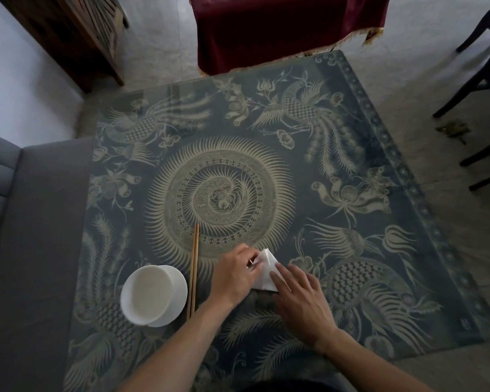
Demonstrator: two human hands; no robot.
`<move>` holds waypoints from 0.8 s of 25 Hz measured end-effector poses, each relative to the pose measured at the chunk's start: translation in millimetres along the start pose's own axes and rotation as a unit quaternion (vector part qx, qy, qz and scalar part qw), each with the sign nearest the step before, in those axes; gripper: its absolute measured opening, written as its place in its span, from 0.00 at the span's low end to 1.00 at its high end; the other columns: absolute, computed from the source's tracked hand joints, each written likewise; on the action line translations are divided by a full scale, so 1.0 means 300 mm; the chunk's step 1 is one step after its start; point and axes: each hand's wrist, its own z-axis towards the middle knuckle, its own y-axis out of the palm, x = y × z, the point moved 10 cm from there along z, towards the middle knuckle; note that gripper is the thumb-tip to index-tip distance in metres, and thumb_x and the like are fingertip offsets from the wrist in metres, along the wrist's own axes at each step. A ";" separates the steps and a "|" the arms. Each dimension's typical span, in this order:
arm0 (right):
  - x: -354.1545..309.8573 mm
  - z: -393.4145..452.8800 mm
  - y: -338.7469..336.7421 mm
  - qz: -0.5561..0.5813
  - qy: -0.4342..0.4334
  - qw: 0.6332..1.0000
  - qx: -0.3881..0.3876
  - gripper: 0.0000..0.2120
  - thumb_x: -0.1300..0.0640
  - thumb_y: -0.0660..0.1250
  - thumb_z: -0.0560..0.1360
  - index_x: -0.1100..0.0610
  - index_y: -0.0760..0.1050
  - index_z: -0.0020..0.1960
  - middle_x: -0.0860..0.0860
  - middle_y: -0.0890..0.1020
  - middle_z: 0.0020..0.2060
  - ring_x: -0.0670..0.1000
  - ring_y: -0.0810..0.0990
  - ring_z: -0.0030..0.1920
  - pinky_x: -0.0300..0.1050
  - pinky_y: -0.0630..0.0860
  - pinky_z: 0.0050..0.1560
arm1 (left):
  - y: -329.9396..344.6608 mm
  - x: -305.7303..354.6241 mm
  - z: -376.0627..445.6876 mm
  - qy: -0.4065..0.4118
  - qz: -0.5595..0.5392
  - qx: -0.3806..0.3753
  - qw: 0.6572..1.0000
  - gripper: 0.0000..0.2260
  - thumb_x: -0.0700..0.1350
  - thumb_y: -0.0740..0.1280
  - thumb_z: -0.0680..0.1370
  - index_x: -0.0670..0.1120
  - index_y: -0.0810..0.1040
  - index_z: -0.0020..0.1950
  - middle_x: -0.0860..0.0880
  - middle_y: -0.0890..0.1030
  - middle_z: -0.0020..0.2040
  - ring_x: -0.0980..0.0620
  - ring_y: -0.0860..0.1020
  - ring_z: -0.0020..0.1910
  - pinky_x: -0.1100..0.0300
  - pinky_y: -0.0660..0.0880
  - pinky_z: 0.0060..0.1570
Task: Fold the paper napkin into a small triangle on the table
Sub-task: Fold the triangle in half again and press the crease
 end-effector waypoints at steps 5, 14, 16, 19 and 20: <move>0.075 -0.108 0.009 -0.018 -0.058 0.997 0.041 0.23 0.48 0.61 0.76 0.55 0.74 0.68 0.53 0.75 0.68 0.56 0.73 0.67 0.57 0.73 0.60 | 0.047 0.007 -0.032 -0.026 -0.028 0.001 0.999 0.04 0.48 0.72 0.75 0.50 0.81 0.43 0.55 0.77 0.41 0.56 0.75 0.37 0.55 0.75 0.38; 0.107 -0.176 0.039 -0.028 -0.073 0.995 0.062 0.23 0.47 0.61 0.77 0.56 0.74 0.69 0.52 0.76 0.68 0.56 0.73 0.68 0.56 0.64 0.66 | 0.134 0.057 -0.071 0.000 0.025 -0.006 1.000 0.03 0.46 0.73 0.74 0.50 0.81 0.45 0.54 0.80 0.42 0.54 0.78 0.38 0.57 0.74 0.36; 0.107 -0.181 0.043 -0.027 -0.072 0.995 0.060 0.24 0.47 0.60 0.77 0.57 0.74 0.69 0.52 0.75 0.69 0.56 0.73 0.69 0.56 0.64 0.66 | 0.153 0.073 -0.071 0.015 0.034 -0.008 0.999 0.03 0.44 0.74 0.74 0.48 0.82 0.46 0.53 0.80 0.42 0.51 0.79 0.39 0.54 0.76 0.38; 0.107 -0.193 0.054 -0.026 -0.071 0.996 0.050 0.26 0.46 0.58 0.78 0.56 0.71 0.71 0.53 0.72 0.71 0.57 0.69 0.71 0.58 0.61 0.68 | 0.178 0.090 -0.078 0.039 0.062 -0.012 0.997 0.06 0.40 0.75 0.71 0.47 0.81 0.45 0.51 0.80 0.41 0.49 0.79 0.38 0.52 0.76 0.38; 0.107 -0.197 0.059 -0.025 -0.071 0.996 0.046 0.26 0.46 0.58 0.78 0.56 0.70 0.72 0.53 0.71 0.72 0.57 0.67 0.73 0.58 0.60 0.69 | 0.189 0.093 -0.082 0.047 0.073 -0.018 0.996 0.08 0.39 0.75 0.70 0.47 0.81 0.46 0.51 0.80 0.41 0.49 0.79 0.39 0.51 0.76 0.38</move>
